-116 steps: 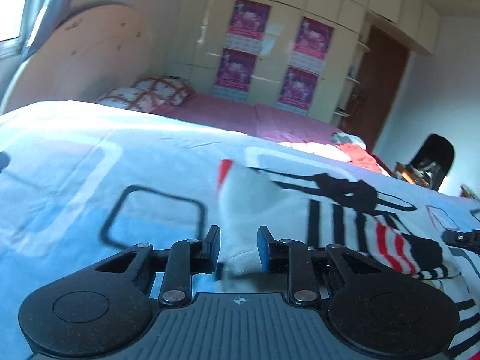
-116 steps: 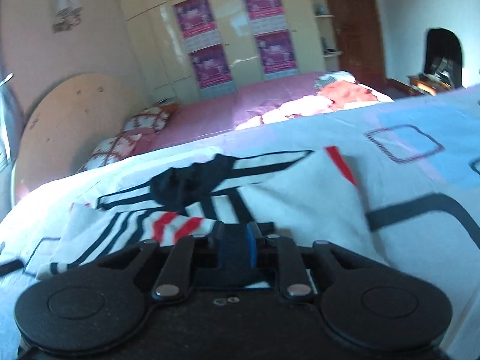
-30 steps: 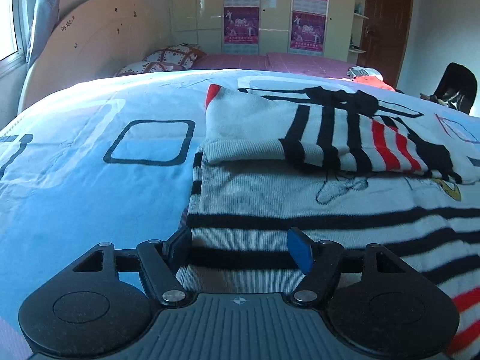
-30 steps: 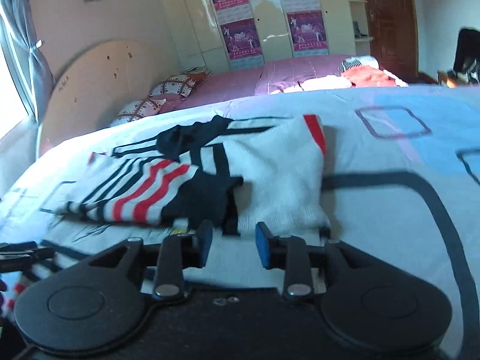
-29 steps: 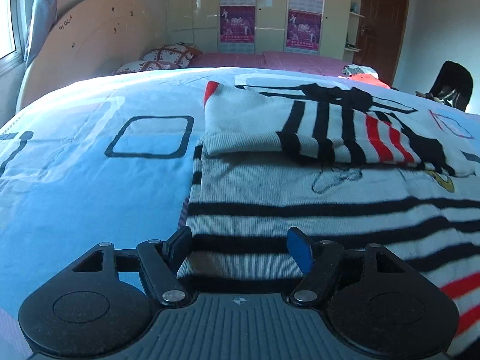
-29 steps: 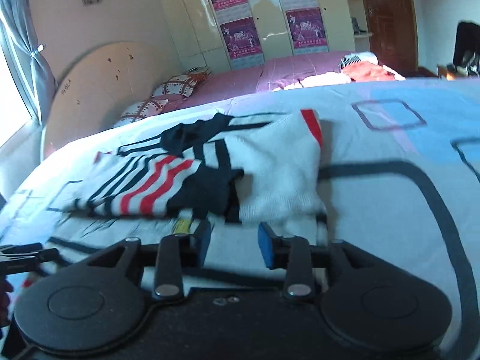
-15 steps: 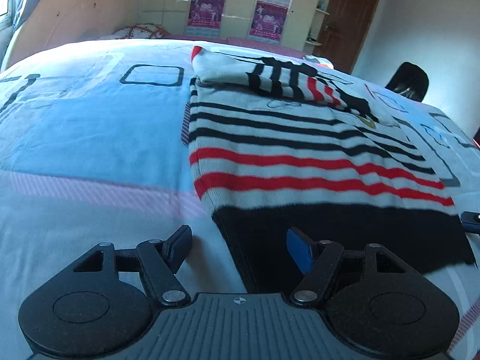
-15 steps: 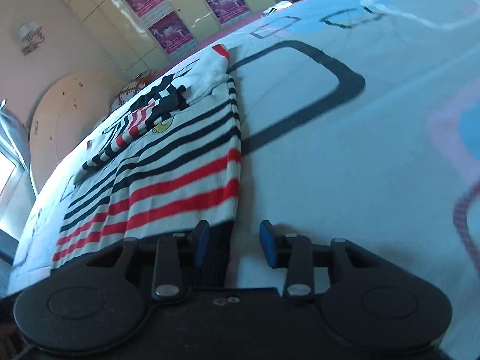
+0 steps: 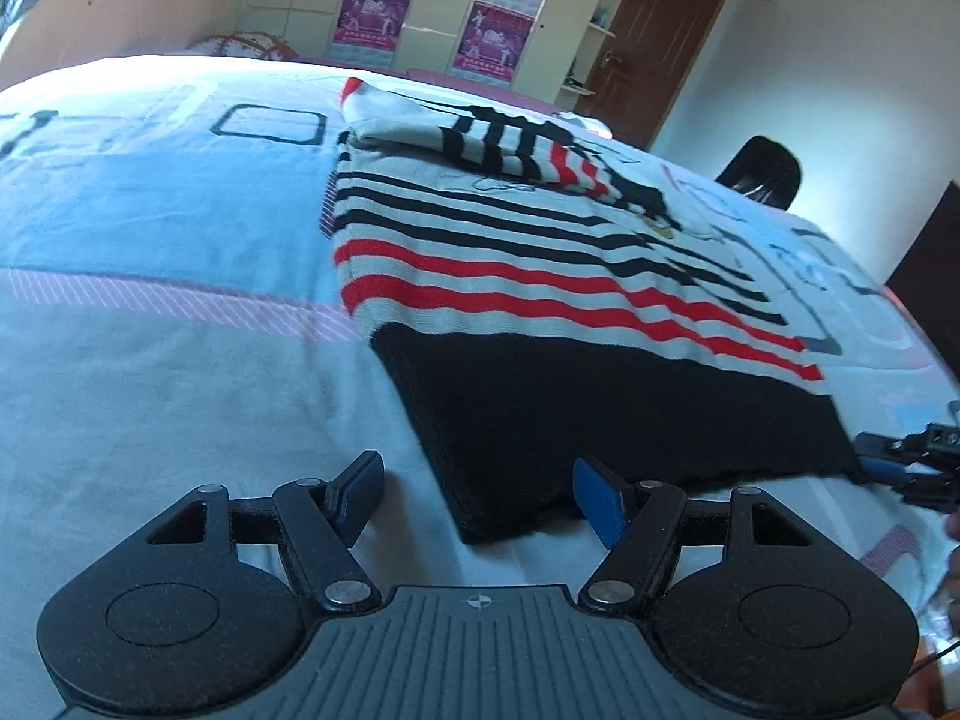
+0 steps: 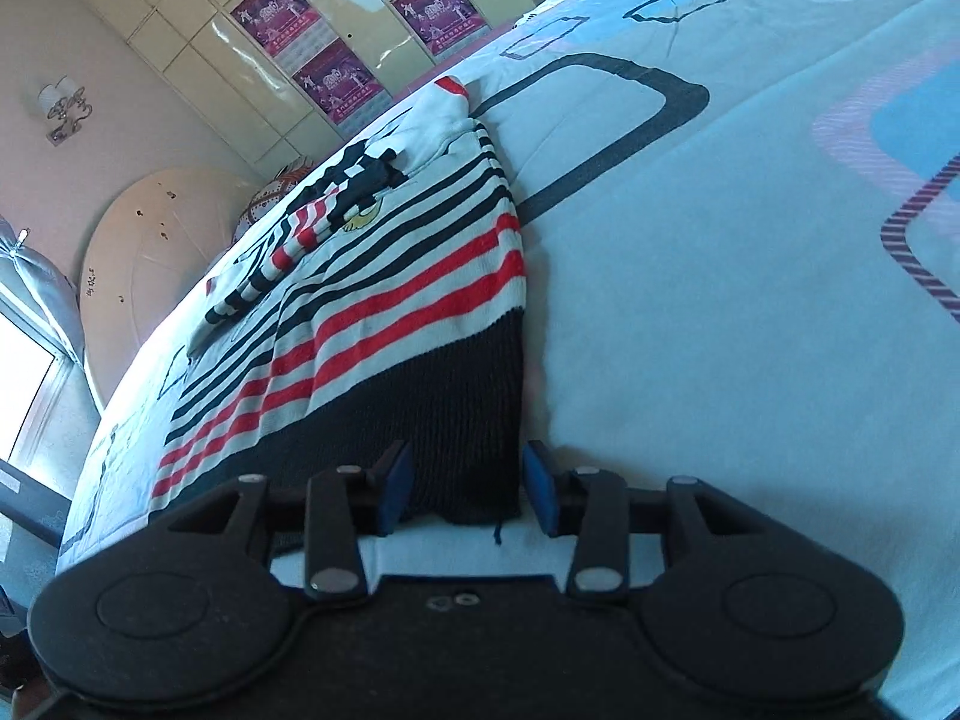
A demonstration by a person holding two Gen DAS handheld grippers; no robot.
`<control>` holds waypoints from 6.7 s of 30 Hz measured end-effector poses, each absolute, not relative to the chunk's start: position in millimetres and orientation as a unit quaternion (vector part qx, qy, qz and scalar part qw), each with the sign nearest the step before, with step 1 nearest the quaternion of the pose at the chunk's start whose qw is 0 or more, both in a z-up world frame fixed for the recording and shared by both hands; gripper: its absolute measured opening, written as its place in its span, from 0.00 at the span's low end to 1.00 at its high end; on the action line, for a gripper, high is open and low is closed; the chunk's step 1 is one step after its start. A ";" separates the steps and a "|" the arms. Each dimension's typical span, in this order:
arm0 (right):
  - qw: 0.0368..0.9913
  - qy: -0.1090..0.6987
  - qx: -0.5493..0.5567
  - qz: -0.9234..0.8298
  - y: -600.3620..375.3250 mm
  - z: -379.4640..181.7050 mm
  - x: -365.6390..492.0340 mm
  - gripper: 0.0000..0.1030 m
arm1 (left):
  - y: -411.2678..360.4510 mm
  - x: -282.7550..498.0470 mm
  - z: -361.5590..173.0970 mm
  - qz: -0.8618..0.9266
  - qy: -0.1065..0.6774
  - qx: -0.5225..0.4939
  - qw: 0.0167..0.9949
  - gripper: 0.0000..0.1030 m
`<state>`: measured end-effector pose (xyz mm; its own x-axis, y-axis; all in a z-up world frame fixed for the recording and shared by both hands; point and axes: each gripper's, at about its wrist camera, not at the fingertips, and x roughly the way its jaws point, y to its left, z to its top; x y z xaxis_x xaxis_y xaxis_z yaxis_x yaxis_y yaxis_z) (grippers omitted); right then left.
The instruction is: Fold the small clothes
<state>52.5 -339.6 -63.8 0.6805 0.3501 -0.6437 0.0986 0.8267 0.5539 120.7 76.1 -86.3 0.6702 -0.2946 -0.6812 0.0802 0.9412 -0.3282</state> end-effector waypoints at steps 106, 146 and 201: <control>0.884 0.331 0.290 0.156 -364.6 6.9 424.4 0.05 | 122.0 485.5 -21.0 -0.122 0.263 -0.351 0.890 0.04; 0.924 0.342 -0.002 0.171 -304.8 -36.5 495.0 0.07 | 90.4 525.4 -63.3 -0.012 0.328 -0.079 0.941 0.06; 0.906 0.328 -0.117 0.241 -192.3 -49.6 402.9 0.27 | -37.4 470.5 -73.5 -0.098 0.345 -0.026 0.933 0.55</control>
